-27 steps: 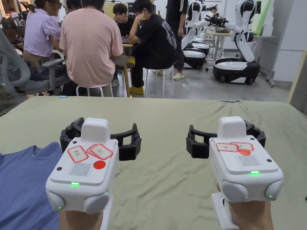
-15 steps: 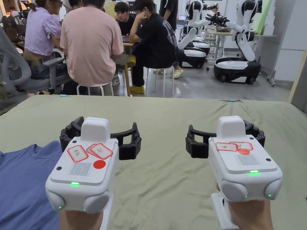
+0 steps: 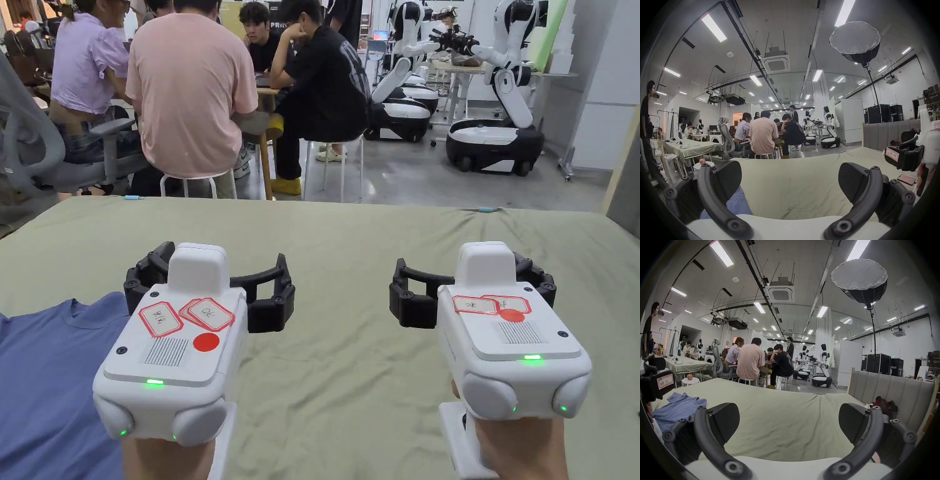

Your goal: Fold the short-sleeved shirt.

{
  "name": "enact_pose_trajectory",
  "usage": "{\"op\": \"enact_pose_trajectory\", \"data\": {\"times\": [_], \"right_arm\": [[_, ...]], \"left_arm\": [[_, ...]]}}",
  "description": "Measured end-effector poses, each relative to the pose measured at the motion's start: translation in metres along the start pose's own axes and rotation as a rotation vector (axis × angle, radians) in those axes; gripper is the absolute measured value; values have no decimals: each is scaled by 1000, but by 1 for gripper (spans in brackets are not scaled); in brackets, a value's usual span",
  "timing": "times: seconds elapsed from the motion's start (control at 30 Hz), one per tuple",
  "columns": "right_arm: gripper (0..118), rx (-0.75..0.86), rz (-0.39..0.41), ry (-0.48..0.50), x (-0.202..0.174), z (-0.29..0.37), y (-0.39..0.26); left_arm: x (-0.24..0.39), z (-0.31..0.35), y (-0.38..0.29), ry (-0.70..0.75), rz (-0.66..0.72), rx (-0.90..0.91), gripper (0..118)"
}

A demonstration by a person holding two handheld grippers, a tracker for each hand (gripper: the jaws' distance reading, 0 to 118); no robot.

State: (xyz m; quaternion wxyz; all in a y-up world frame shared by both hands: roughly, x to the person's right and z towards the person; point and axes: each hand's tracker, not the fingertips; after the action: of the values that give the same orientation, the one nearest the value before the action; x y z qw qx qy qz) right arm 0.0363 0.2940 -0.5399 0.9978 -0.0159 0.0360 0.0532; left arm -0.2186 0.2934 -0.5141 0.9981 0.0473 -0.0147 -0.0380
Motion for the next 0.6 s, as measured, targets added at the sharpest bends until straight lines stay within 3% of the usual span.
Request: {"op": "enact_pose_trajectory", "data": {"times": [0.47, 0.6], "right_arm": [[118, -14, 14, 11, 1, 0, -3], [118, -11, -16, 7, 3, 0, -1]], "left_arm": [[-2, 1, 0, -6, 27, -3, 118], [-1, 2, 0, -5, 15, 1, 118]]}}
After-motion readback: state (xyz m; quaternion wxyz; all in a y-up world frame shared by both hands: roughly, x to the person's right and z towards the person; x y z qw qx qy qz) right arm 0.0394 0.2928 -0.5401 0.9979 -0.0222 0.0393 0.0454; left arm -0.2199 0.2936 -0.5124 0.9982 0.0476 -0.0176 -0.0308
